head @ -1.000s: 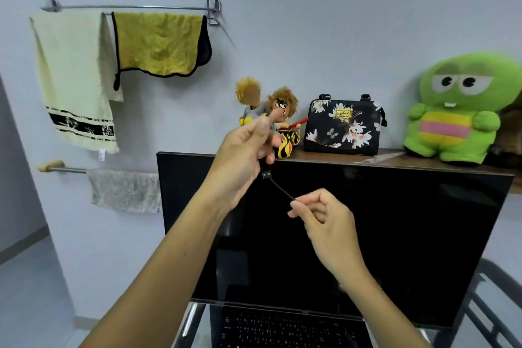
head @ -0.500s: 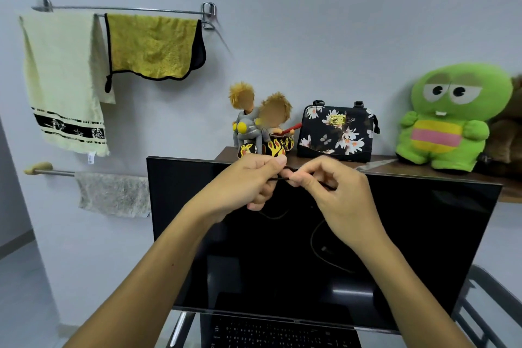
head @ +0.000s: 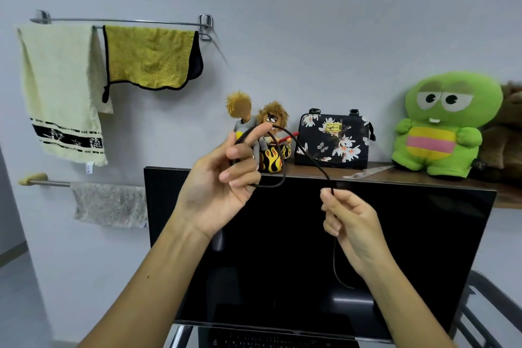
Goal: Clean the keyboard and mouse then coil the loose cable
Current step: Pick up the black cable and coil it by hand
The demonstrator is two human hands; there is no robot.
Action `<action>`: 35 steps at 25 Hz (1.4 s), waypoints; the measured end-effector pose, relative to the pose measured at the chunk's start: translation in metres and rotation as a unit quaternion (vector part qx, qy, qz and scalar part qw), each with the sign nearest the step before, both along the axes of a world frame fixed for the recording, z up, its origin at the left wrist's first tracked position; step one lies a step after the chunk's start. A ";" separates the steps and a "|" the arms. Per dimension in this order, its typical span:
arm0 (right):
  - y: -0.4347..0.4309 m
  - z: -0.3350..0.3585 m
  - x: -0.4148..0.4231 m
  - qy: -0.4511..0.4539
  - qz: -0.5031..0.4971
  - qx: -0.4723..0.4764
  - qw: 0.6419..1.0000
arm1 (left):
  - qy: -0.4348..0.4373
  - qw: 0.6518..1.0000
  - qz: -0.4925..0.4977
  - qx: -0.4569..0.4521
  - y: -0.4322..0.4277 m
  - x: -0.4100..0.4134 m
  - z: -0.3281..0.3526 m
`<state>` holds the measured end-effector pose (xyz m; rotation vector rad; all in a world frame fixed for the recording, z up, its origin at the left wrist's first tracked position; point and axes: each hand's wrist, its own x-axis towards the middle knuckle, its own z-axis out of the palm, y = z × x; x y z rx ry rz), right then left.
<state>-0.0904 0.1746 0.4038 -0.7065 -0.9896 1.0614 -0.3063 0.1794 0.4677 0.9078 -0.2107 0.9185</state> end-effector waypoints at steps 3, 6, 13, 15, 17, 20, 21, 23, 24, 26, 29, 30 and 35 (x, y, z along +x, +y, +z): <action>-0.010 -0.008 -0.014 -0.236 -0.108 0.012 0.966 | 0.024 0.994 0.109 -0.007 -0.001 0.002 -0.003; -0.026 -0.006 -0.025 -0.553 -0.136 0.079 0.818 | 0.105 0.968 0.228 0.029 -0.002 0.007 -0.006; -0.039 0.019 -0.037 -0.548 -0.050 0.228 0.803 | 0.370 0.760 0.462 0.270 -0.011 0.018 -0.025; -0.037 0.025 -0.036 -0.463 -0.057 0.215 0.858 | 0.403 0.741 0.451 0.292 -0.014 0.020 -0.032; -0.034 0.030 -0.031 -0.409 -0.078 0.197 0.887 | 0.408 0.764 0.428 0.257 -0.018 0.019 -0.037; -0.026 0.031 -0.022 -0.359 -0.033 0.161 0.919 | 0.387 0.834 0.350 0.178 -0.023 0.018 -0.040; -0.025 0.028 -0.020 -0.334 -0.002 0.148 0.931 | 0.365 0.861 0.324 0.142 -0.024 0.019 -0.040; -0.023 0.019 -0.017 -0.269 0.031 0.122 0.955 | 0.287 0.918 0.268 0.054 -0.025 0.019 -0.039; -0.023 0.014 -0.016 -0.236 0.033 0.109 0.965 | 0.241 0.942 0.232 0.013 -0.024 0.019 -0.038; -0.023 0.004 -0.015 -0.181 0.042 0.085 0.979 | 0.165 0.972 0.163 -0.037 -0.023 0.017 -0.035; -0.029 -0.005 -0.023 -0.171 0.038 0.044 0.984 | 0.118 0.984 0.126 -0.048 -0.021 0.014 -0.035; -0.032 -0.006 -0.027 -0.190 0.025 0.038 0.981 | 0.115 0.984 0.129 -0.048 -0.021 0.015 -0.035; -0.043 -0.012 -0.049 -0.201 -0.002 0.027 0.979 | 0.158 0.954 0.254 0.009 -0.022 0.023 -0.043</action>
